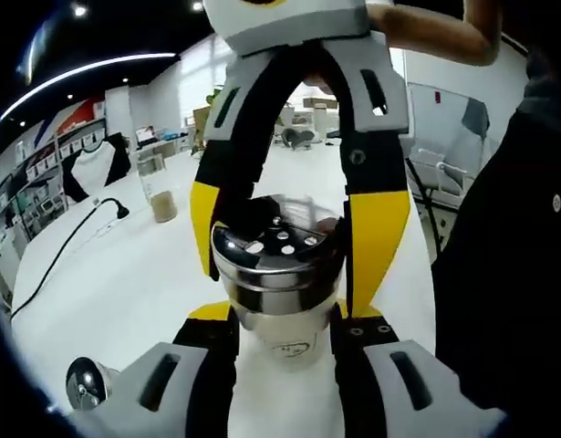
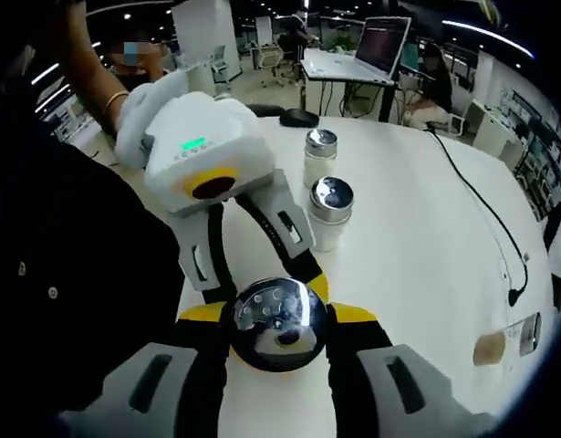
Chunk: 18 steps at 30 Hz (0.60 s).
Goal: Rotate the seasoning bottle until the label or dispensing opening points toward the visible target arrow and the bottle remains upright within the marked orientation range
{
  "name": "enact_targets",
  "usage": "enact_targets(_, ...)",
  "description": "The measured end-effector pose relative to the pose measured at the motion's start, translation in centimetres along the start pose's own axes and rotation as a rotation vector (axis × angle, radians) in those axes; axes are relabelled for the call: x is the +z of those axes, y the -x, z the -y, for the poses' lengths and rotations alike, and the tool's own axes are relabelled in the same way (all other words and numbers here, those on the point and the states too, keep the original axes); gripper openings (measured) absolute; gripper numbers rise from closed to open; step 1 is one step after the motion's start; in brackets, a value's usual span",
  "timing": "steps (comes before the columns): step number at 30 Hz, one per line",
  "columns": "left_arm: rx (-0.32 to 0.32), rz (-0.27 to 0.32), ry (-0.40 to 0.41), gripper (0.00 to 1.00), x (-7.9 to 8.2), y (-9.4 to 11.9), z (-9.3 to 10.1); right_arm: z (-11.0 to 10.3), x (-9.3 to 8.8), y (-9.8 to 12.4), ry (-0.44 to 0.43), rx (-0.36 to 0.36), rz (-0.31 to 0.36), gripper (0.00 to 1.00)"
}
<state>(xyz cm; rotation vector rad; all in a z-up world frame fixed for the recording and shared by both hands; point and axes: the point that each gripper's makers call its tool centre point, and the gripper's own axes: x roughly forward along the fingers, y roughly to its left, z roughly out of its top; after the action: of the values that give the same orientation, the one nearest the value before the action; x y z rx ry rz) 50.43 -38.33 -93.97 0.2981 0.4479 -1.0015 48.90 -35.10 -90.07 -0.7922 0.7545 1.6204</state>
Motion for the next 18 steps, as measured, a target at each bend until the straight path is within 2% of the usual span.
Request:
enact_targets(5, 0.062, 0.029, 0.049, 0.42, 0.1, 0.0, -0.2, 0.1, -0.1, -0.1, 0.001, -0.017, 0.009, 0.4)
enact_targets(8, 0.114, 0.038, 0.073, 0.42, 0.1, -0.1, -0.3, 0.4, -0.2, -0.2, -0.05, -0.05, 0.018, 0.41)
enact_targets(12, 0.179, 0.055, 0.103, 0.41, 0.2, -0.3, -0.6, 0.8, 0.5, 0.3, -0.125, -0.095, 0.106, 0.4)
enact_targets(15, 0.254, 0.059, 0.134, 0.42, 0.2, -0.4, -1.1, 1.4, 0.8, 1.0, -0.197, -0.122, 0.172, 0.39)
enact_targets(16, 0.31, 0.048, 0.138, 0.42, 0.1, -0.4, -1.4, 1.6, 1.0, 1.2, -0.227, -0.135, 0.191, 0.39)
enact_targets(18, 0.372, 0.042, 0.137, 0.42, 0.1, -0.4, -1.7, 1.6, 1.0, 1.5, -0.223, -0.141, 0.194, 0.38)
